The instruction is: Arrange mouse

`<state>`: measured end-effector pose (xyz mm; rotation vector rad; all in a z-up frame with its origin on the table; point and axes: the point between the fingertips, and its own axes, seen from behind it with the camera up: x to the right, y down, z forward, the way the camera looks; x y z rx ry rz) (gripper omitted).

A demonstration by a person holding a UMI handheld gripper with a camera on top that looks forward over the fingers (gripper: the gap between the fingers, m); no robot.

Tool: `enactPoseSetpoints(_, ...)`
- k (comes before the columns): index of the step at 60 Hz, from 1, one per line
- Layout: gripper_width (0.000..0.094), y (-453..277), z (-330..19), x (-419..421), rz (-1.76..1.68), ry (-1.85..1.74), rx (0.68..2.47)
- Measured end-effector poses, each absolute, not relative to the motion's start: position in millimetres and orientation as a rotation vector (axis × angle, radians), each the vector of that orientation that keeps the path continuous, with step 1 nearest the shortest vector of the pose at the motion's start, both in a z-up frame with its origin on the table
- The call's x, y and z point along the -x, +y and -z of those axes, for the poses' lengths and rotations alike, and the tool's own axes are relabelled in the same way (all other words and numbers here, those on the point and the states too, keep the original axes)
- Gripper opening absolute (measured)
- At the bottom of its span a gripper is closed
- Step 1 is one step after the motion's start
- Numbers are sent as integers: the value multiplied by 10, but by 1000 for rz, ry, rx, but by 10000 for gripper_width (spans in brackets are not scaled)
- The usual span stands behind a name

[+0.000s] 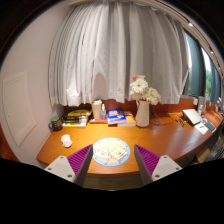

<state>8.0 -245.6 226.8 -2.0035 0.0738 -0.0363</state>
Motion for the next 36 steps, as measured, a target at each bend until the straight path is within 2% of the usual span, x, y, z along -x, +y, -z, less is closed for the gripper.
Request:
enactPoseSetpoints(6, 823, -2390, -1715, 343, 11, 56, 2078)
enactPoseSetpoints(14, 825, -2263, -1192, 1012, -36, -3, 2160)
enactPoseSetpoints(36, 838, -1143, -373, 2387, -110, -78, 2273)
